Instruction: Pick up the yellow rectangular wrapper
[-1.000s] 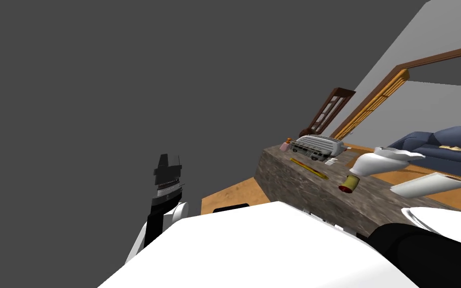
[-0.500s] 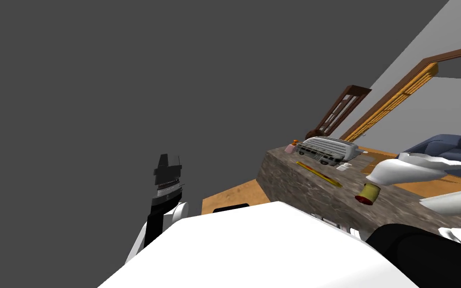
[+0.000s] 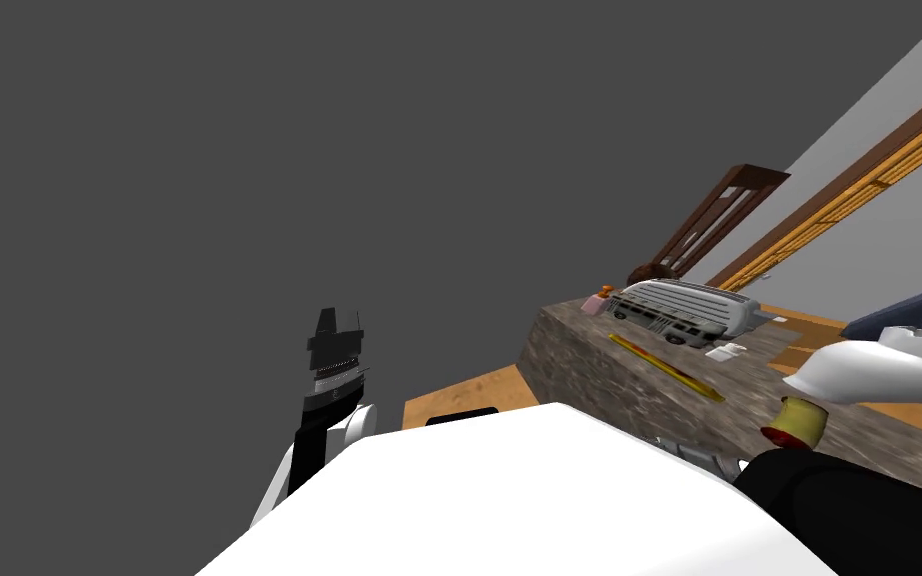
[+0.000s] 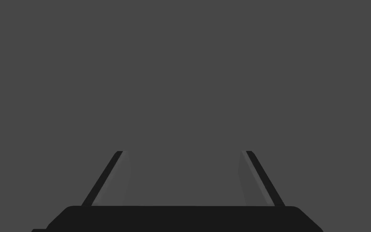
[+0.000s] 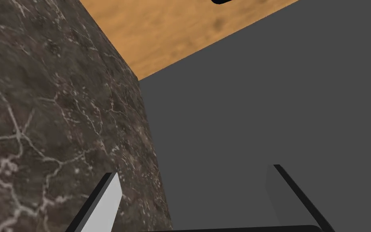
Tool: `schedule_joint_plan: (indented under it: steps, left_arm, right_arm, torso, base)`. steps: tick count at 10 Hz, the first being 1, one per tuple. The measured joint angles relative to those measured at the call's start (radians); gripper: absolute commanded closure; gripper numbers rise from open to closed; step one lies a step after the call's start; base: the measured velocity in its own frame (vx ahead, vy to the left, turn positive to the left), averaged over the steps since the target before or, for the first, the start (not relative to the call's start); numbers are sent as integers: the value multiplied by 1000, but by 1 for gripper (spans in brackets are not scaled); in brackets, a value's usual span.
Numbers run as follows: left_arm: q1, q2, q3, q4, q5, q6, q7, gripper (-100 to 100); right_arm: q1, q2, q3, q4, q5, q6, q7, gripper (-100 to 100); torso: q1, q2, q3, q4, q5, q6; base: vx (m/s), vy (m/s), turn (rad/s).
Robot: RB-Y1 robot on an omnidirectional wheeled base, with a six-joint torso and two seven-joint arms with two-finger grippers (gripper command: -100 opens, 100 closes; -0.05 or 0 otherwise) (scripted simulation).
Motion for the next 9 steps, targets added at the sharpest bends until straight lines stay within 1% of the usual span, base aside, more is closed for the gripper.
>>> schedule_joint_plan:
  steps: [1,2,3,4,5,6,7,8,9]
  left_arm:
    - [0,0,0,0,0,0,0,0]
    - [0,0,0,0,0,0,0,0]
    - [0,0,0,0,0,0,0,0]
    - [0,0,0,0,0,0,0,0]
    - [0,0,0,0,0,0,0,0]
    - [0,0,0,0,0,0,0,0]
    - [0,0,0,0,0,0,0,0]
    - [0,0,0,0,0,0,0,0]
    - [0,0,0,0,0,0,0,0]
  right_arm:
    - [9,-31,4,15,11,4,0,-100]
    - [-1,-47,17,35,23,6,-3,-100]
    - [18,-77,15,53,30,3,-1,-100]
    - [47,-109,11,58,39,14,7,-100]
    - [63,-134,6,71,41,14,12,-100]
    - [43,-139,20,94,53,4,5,-100]
    - [38,-157,33,119,68,-3,-1,-100]
    - [54,-187,35,126,80,6,-3,-100]
    - [44,-209,52,161,106,3,-11,-100]
  torso:
    - [-1,0,0,0,0,0]
    - [-1,0,0,0,-1,0]
    - [-2,0,0,0,0,0]
    - [-6,-4,-2,-1,-1,-1]
    - [-5,-3,-2,-1,-2,0]
    - [-1,1,1,0,-1,0]
    - [0,2,1,0,0,0]
    - [-6,-1,-1,0,-1,0]
    - [-10,-3,-2,-1,-3,-1]
  base:
    - [71,-61,66]
    - [78,-77,123]
    - [151,-149,172]
    - [119,-130,79]
    - [34,-48,-3]
    - [50,-56,100]
    - [107,-164,155]
    - [125,-223,180]
    - [124,-234,144]
